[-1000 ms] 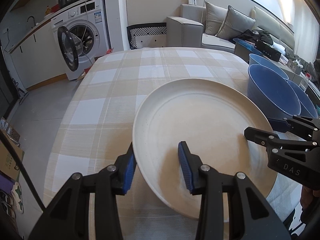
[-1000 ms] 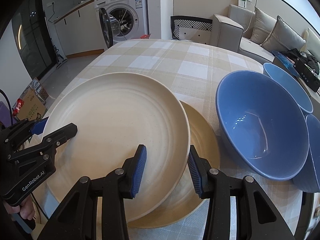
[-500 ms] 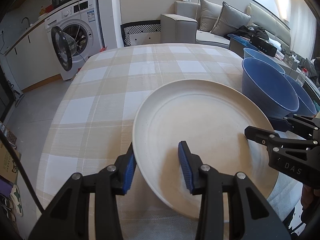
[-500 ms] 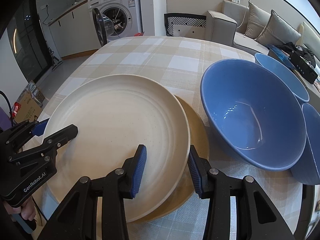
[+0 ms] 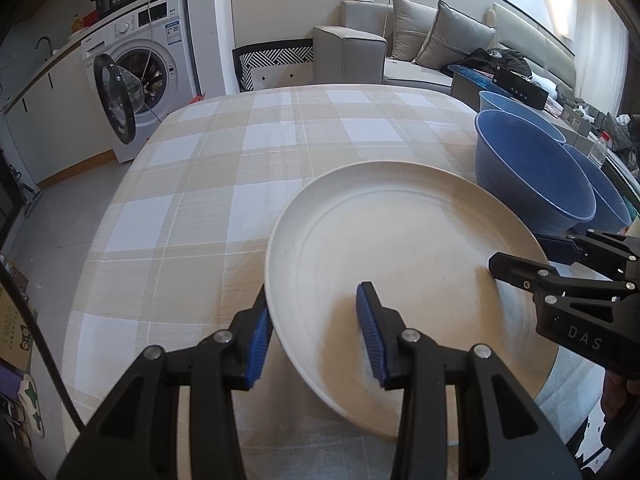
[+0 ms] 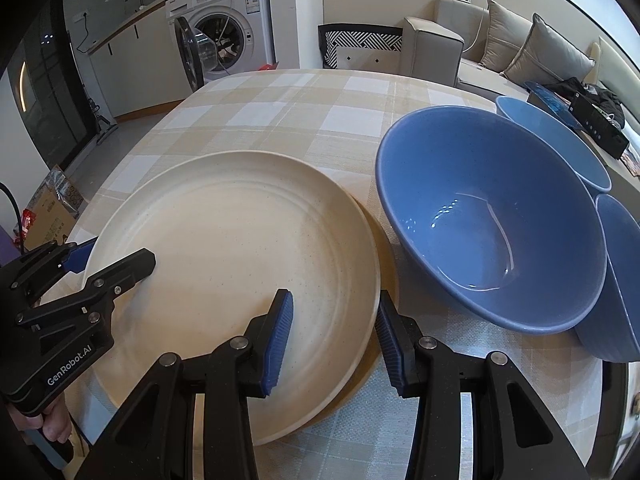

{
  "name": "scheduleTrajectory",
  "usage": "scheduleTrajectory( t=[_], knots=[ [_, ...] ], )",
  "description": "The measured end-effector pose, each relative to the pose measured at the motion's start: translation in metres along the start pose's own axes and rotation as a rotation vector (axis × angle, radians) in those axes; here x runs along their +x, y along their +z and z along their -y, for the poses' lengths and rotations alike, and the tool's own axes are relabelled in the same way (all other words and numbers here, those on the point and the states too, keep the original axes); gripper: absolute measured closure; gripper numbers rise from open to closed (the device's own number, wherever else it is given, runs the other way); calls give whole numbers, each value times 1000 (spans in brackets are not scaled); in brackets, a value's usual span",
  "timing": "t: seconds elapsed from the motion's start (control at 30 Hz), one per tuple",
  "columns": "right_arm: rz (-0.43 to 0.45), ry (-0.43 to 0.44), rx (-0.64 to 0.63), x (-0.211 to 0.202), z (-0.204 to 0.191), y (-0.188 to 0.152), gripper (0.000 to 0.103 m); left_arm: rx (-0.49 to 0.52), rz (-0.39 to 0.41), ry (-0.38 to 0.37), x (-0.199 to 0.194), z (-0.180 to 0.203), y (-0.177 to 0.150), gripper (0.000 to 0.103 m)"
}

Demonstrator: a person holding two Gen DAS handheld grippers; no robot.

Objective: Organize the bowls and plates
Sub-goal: 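Lower the cream plate onto the plate stack beside the bowls and open both tools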

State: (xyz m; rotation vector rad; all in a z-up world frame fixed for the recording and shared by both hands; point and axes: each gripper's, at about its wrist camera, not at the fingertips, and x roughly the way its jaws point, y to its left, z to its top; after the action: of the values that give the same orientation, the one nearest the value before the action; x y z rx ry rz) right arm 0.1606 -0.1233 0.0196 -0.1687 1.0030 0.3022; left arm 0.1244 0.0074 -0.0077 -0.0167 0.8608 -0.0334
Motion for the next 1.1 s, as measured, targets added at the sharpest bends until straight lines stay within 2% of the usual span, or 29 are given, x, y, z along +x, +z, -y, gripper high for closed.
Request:
scheduleTrajectory(
  t=[0.57, 1.1],
  knots=[
    [16, -55, -33, 1, -8, -1, 61, -10, 8, 1, 5, -3, 1, 63],
    [22, -50, -11, -1, -7, -5, 58, -11, 21, 0, 8, -3, 4, 62]
  ],
)
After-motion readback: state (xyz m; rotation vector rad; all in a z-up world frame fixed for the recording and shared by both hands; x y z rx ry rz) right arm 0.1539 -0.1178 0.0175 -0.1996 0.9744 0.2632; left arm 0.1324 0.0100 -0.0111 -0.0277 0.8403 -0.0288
